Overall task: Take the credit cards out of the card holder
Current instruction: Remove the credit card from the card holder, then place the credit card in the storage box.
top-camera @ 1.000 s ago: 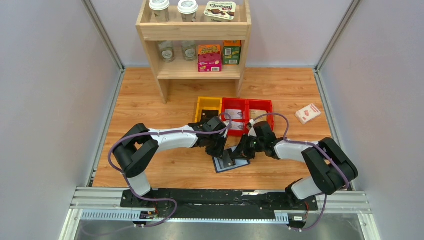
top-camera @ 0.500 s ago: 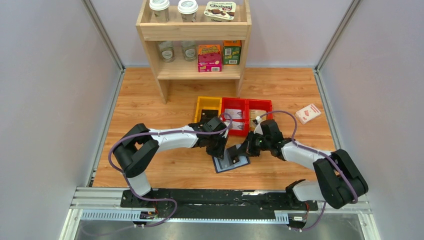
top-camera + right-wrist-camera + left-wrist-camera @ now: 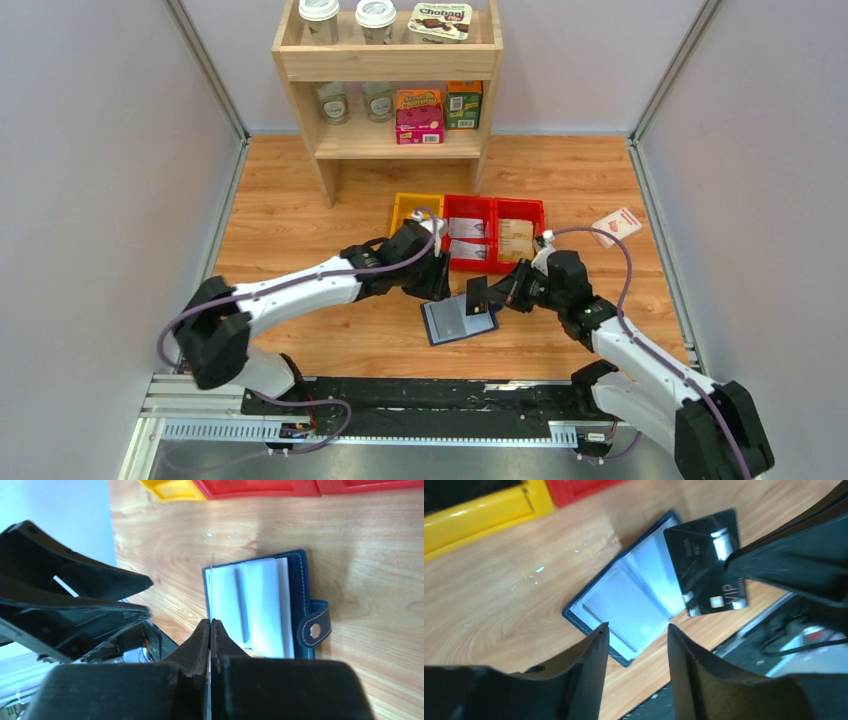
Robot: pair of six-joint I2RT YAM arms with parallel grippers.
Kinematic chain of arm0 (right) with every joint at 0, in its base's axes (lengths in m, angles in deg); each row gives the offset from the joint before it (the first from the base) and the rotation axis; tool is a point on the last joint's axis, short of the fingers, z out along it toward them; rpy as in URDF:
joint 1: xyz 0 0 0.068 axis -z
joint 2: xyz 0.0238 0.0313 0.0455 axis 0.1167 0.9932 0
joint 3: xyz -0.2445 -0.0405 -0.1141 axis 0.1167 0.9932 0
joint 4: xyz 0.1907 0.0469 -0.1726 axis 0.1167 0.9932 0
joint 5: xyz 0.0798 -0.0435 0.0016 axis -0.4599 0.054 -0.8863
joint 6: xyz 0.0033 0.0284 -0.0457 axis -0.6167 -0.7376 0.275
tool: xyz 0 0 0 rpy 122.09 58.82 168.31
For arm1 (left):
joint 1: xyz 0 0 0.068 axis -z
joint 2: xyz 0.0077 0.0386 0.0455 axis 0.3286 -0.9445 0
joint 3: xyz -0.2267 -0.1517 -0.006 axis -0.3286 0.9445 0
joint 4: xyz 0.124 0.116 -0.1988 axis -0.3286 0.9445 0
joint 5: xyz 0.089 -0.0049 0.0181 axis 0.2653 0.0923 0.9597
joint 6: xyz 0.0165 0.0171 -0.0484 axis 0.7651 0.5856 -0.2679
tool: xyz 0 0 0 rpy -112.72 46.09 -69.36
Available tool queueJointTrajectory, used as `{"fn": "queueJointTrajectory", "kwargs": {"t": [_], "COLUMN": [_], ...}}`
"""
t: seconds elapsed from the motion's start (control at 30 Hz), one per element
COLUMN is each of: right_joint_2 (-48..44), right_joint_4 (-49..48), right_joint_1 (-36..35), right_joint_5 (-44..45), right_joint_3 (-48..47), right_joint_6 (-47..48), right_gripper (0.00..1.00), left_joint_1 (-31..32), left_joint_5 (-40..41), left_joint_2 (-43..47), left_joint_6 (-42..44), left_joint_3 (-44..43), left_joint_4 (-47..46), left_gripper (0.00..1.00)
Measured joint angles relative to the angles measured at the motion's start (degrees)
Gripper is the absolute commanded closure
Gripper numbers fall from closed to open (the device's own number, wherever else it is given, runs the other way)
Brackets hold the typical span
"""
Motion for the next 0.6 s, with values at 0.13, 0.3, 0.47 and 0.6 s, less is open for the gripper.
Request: {"fn": "queueJointTrajectory", "kwargs": {"t": [0.13, 0.3, 0.47, 0.6], "right_joint_2": [-9.7, -22.7, -28.3, -26.0], "right_joint_4": [-4.6, -9.4, -12.6, -15.4], "right_joint_1": [-1.5, -8.9, -16.0, -18.7], "right_joint_5": [5.0, 17.7, 29.6, 35.1], "right_joint_3": [4.6, 10.2, 10.9, 10.9], "right_joint_6": [-6.2, -13.9, -17.7, -20.0], "right_gripper": [1.00, 1.00, 1.00, 1.00], "left_joint_1": [0.0, 0.0, 0.4, 1.6], "left_joint_5": [5.4, 9.2, 11.0, 12.0], "left_joint_2": [13.2, 24.9, 25.7, 24.4], "left_joint_6": [-7.4, -19.9, -29.9, -34.3], "left_joint_3": [6.0, 17.9, 24.7, 26.4], "left_joint_4": [-6.4, -17.6, -26.7, -35.4], "left_gripper": [0.36, 0.35, 0.35, 0.37]}}
